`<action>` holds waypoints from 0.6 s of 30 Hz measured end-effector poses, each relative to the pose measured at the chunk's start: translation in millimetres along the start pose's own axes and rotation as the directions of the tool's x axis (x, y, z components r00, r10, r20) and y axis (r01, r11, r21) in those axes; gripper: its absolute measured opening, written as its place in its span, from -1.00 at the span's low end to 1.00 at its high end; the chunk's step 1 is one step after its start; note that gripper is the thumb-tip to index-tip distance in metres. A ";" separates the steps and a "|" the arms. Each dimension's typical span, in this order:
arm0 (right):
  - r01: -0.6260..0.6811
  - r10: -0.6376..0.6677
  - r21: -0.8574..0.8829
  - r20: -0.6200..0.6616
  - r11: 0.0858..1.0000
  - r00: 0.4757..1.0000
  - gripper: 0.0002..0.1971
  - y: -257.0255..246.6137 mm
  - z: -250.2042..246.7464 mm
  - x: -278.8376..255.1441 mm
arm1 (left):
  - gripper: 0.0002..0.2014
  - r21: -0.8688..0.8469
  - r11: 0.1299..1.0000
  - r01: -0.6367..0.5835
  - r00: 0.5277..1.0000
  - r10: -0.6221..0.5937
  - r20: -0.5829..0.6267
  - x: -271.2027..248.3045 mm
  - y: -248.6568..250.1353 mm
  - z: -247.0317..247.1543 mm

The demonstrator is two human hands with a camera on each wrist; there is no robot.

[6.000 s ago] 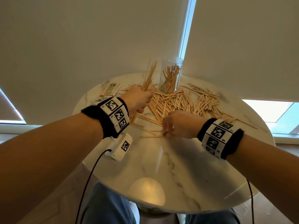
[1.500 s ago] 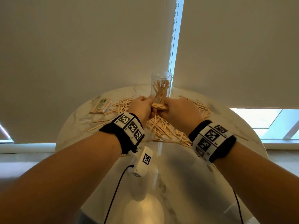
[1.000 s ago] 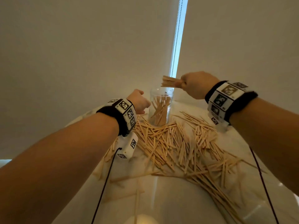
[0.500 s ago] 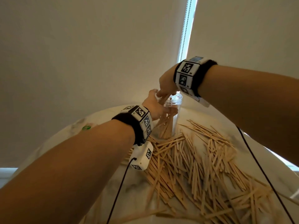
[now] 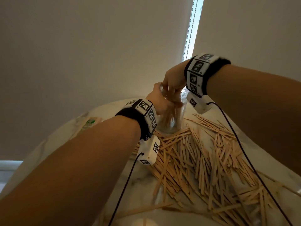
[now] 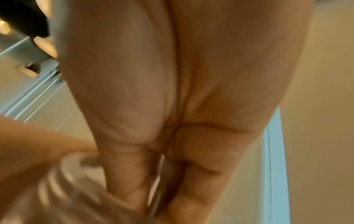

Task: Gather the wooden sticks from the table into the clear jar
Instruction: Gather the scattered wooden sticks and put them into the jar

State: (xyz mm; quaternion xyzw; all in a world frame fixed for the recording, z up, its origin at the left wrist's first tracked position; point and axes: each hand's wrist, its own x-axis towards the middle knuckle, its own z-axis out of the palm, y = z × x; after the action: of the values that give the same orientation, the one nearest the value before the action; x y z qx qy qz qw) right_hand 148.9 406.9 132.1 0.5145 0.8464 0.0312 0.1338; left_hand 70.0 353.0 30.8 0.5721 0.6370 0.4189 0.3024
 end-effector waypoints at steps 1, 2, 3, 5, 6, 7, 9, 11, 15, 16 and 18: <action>-0.011 0.012 -0.049 0.021 0.999 1.000 -0.65 -0.6 0.4 -1.4 | 0.09 -0.002 1.000 0.009 1.000 -0.009 0.002 -2.4 1.2 -1.7; -0.010 0.014 -0.104 0.042 0.995 0.999 -0.66 0.1 2.8 -3.1 | 0.05 0.006 1.000 0.007 1.000 -0.007 0.000 -1.9 0.0 -2.6; -0.020 0.024 -0.083 0.056 0.996 0.998 -0.67 0.2 4.2 -6.5 | 0.04 0.016 1.000 0.004 1.000 -0.004 0.008 -2.2 -0.4 -3.6; 0.027 -0.028 0.027 0.048 0.999 0.998 -0.70 3.9 1.2 -14.0 | 0.04 0.015 1.000 0.005 1.000 -0.005 0.013 -0.1 -2.9 -3.5; 0.062 -0.063 0.086 0.015 0.994 0.998 -0.72 6.2 -2.3 -21.5 | 0.06 -0.002 1.000 -0.005 1.000 0.005 0.009 0.5 -4.3 -3.3; 0.088 -0.083 0.147 -0.040 0.985 0.996 -0.74 9.2 -6.0 -31.3 | 0.08 -0.012 1.000 0.002 1.000 -0.002 0.011 -1.4 -3.2 -3.6; 0.078 -0.033 0.275 -0.168 0.958 0.985 -0.79 16.5 -11.0 -50.1 | 0.05 -0.027 1.000 0.003 1.000 -0.002 0.024 -8.1 0.1 -4.1; 0.070 0.027 0.307 -0.300 0.949 0.953 -0.81 22.0 -11.3 -73.6 | -0.12 0.028 0.999 -0.024 0.998 0.022 0.055 -19.7 5.3 -5.8; 0.039 0.108 0.379 -0.359 0.925 0.927 -0.74 32.6 13.0 -118.4 | 0.16 0.329 0.940 0.093 0.993 -0.111 0.036 -44.7 6.1 -14.3; 0.015 0.114 0.403 -0.295 0.915 0.949 -0.71 34.0 25.8 -126.7 | 0.08 0.393 0.913 0.111 0.990 -0.135 0.032 -50.8 2.0 -17.4; -0.071 0.124 0.456 -0.088 0.887 0.988 -0.67 34.4 57.5 -138.9 | -0.18 0.541 0.830 0.139 0.981 -0.191 0.041 -63.8 -6.1 -26.4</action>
State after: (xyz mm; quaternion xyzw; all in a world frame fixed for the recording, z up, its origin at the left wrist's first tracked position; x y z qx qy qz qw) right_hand 253.8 296.0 110.3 0.5709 0.8097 -0.1302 -0.0398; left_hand 54.6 285.4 31.7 0.5955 0.7606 0.1699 0.1952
